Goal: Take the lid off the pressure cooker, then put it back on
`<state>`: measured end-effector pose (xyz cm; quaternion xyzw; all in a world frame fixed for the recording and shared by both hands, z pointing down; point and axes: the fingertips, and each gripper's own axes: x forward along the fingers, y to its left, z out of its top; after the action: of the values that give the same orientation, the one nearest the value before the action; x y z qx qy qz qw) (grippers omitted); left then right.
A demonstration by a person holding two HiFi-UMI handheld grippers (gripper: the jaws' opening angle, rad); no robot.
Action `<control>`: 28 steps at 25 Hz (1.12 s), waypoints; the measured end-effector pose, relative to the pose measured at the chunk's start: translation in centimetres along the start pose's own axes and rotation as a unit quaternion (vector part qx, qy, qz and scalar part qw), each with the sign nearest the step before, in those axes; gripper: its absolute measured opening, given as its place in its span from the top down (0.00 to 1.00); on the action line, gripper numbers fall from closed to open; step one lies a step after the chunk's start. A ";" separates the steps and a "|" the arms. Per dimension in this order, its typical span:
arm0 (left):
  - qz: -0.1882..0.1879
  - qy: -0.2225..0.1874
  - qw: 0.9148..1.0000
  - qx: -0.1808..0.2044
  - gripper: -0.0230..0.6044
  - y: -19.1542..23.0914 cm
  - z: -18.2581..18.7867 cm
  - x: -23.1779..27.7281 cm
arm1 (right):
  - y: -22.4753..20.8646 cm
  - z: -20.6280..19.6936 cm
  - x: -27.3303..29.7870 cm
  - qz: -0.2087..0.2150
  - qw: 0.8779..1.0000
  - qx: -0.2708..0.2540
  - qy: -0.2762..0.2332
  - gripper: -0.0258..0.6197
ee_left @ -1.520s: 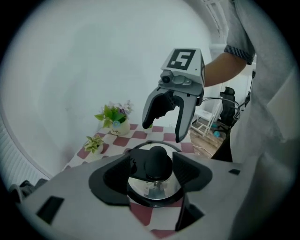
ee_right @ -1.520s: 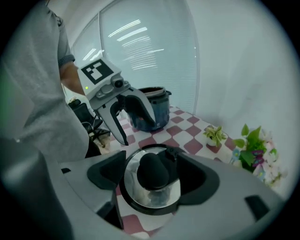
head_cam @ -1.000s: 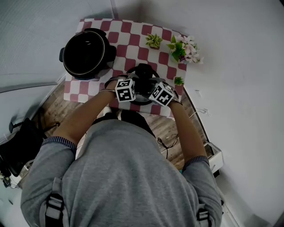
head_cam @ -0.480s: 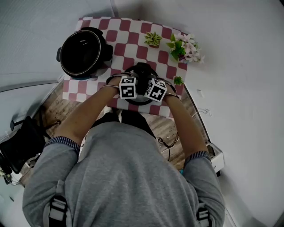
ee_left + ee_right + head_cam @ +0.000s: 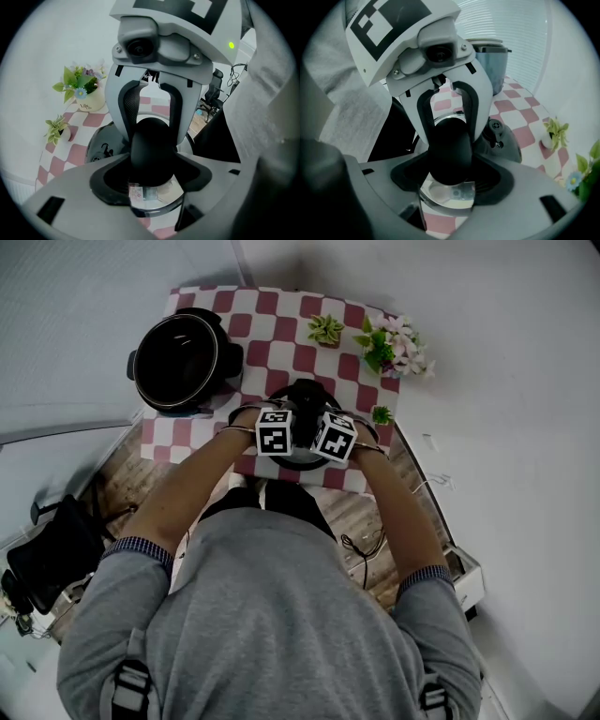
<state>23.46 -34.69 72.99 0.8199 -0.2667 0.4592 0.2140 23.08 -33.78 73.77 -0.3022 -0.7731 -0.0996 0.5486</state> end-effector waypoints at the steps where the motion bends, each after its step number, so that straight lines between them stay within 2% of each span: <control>1: -0.001 -0.003 1.000 -0.001 0.49 0.0 0.3 -0.7 | 0.0 0.3 -0.7 0.000 1.000 -0.002 -0.002 0.51; 5: -0.004 -0.017 1.000 -0.007 0.49 -0.9 2.0 -3.8 | 1.0 1.8 -3.9 0.007 1.000 -0.009 -0.006 0.51; 13: 0.001 -0.043 0.999 0.008 0.49 -2.4 4.0 -10.3 | 3.2 5.6 -9.3 -0.002 1.000 -0.005 0.005 0.51; 18: 0.000 -0.043 0.999 0.020 0.49 -3.8 4.1 -13.8 | 5.1 7.9 -11.4 -0.002 1.000 0.010 0.013 0.51; 23: -0.008 -0.049 0.998 0.028 0.49 -4.8 4.3 -18.3 | 6.2 11.6 -14.0 -0.009 1.000 0.013 -0.006 0.51; 28: 0.003 -0.041 0.998 0.043 0.48 -4.5 4.2 -22.3 | 6.1 14.7 -16.2 -0.024 1.000 0.012 0.000 0.51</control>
<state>19.23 -28.38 51.17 0.8455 -0.2580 0.4369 0.1663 18.50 -27.58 52.42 -0.2774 -0.7812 -0.1033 0.5496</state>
